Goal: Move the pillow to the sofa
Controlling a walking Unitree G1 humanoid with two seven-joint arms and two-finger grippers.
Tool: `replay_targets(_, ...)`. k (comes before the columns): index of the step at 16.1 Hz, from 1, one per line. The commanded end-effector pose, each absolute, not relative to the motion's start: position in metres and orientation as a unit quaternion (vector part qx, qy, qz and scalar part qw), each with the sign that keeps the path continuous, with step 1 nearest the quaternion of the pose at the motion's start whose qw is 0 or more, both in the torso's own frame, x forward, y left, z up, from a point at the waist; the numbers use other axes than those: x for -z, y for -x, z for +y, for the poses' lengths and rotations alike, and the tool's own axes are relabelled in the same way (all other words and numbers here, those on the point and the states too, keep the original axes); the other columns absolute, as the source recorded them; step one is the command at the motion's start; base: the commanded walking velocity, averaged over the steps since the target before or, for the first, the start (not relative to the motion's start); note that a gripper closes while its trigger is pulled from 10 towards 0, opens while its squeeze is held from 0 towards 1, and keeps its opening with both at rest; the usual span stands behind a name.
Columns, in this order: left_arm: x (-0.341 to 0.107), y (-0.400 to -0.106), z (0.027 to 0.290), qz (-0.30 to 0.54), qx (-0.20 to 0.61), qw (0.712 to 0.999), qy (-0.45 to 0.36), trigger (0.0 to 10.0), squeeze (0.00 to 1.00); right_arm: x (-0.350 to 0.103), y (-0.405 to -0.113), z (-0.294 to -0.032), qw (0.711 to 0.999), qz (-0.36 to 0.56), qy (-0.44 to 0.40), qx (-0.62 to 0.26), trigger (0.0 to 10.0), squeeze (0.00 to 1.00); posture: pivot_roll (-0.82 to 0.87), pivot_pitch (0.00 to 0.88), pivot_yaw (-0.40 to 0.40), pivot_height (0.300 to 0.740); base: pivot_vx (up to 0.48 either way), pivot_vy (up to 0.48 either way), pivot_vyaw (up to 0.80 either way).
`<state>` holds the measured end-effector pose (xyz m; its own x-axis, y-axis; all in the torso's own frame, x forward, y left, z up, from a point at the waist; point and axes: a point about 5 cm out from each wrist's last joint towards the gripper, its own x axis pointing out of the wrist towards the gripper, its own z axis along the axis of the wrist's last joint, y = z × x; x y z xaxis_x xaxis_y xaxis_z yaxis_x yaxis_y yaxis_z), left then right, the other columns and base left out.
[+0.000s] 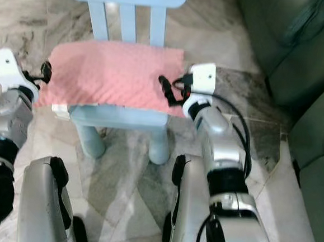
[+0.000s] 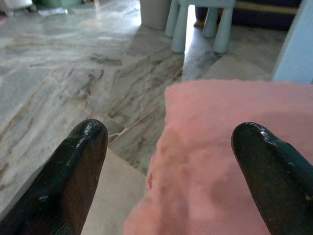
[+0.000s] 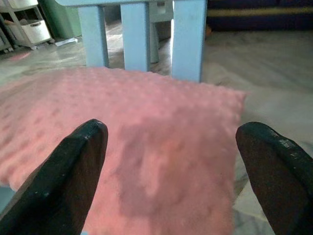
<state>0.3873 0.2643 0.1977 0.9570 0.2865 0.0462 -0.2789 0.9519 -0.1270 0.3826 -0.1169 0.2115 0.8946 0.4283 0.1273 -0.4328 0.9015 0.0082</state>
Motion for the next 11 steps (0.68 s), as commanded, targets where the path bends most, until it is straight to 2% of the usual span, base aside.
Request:
replay_targets(1,-0.206,-0.388,0.275,-0.036,-0.154,0.985,0.073,10.0,0.00,-0.219,-0.387,-0.114,0.970,-0.066,-0.024,-0.233,10.0,0.00,-0.08,0.335,-0.022,0.366,0.000,0.000,0.00)
replay_targets(3,-0.209,-0.389,0.279,-0.032,-0.150,0.984,0.089,10.0,0.00,-0.225,-0.391,-0.108,0.967,-0.076,0.023,-0.242,10.0,0.00,-0.08,0.341,-0.025,0.366,0.000,0.000,0.00)
replay_targets(5,-0.206,-0.390,0.282,-0.015,-0.145,0.980,0.137,10.0,0.00,-0.233,-0.399,-0.107,0.972,-0.087,0.057,-0.212,10.0,0.00,-0.09,0.351,-0.027,0.366,0.000,0.000,0.00)
replay_targets(7,-0.204,-0.390,0.283,-0.001,-0.142,0.980,0.137,10.0,0.00,-0.242,-0.405,-0.108,0.977,-0.103,0.068,-0.174,10.0,0.00,-0.09,0.356,-0.025,0.366,0.000,0.000,0.00)
replay_targets(8,-0.205,-0.390,0.285,-0.005,-0.144,0.976,0.162,10.0,0.00,-0.247,-0.410,-0.115,0.985,-0.106,0.041,-0.129,10.0,0.00,-0.09,0.359,-0.022,0.366,0.000,0.000,0.00)
replay_targets(11,-0.214,-0.391,0.288,-0.022,-0.140,0.974,0.178,10.0,0.00,-0.247,-0.413,-0.123,0.990,-0.103,0.007,-0.095,10.0,0.00,-0.08,0.364,-0.020,0.366,0.000,0.000,0.00)
